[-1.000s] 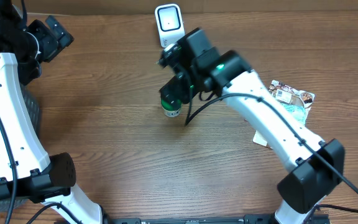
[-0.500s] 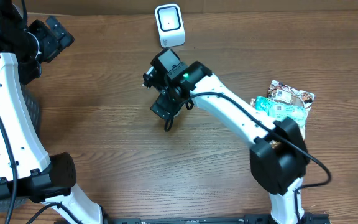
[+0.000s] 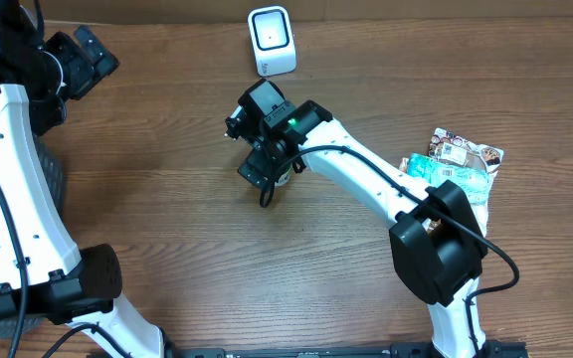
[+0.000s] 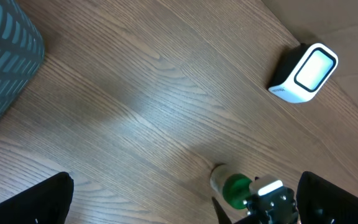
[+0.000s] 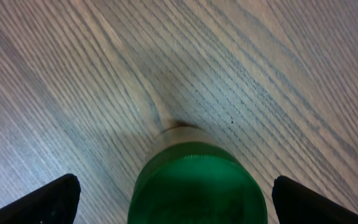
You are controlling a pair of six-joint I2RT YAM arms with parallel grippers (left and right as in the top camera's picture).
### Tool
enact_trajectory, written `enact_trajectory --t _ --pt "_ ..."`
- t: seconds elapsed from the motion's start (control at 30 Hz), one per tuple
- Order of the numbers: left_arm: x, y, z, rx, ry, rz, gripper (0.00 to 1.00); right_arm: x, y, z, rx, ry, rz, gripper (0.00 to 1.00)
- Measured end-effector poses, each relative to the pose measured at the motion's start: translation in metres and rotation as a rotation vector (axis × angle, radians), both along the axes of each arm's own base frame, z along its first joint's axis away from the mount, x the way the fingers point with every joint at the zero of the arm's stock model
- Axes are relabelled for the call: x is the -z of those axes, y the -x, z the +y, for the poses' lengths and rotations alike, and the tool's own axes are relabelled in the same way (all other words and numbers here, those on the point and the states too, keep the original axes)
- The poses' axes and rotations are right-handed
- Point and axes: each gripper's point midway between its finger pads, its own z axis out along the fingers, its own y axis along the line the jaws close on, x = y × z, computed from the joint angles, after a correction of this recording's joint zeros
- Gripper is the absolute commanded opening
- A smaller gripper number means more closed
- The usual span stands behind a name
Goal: Scan the item barcode
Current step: 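Lower the right gripper over the jar and grasp its green lid, then lift the jar up and toward the white scanner with the right gripper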
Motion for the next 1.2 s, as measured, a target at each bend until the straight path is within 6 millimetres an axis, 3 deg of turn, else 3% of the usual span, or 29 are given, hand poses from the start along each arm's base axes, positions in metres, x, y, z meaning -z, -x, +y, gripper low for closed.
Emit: enact_trajectory --t 0.17,0.57,1.2 --pt "0.000 0.000 0.000 0.000 0.000 0.000 1.00 0.006 -0.003 -0.002 0.007 0.013 -0.004 0.98" --pt "0.000 0.000 0.000 0.000 0.000 0.000 1.00 0.010 -0.022 -0.032 0.079 0.012 0.025 0.88" --pt "0.000 0.000 0.000 0.000 0.000 0.000 0.99 0.018 -0.012 -0.032 0.067 -0.003 0.076 0.82"
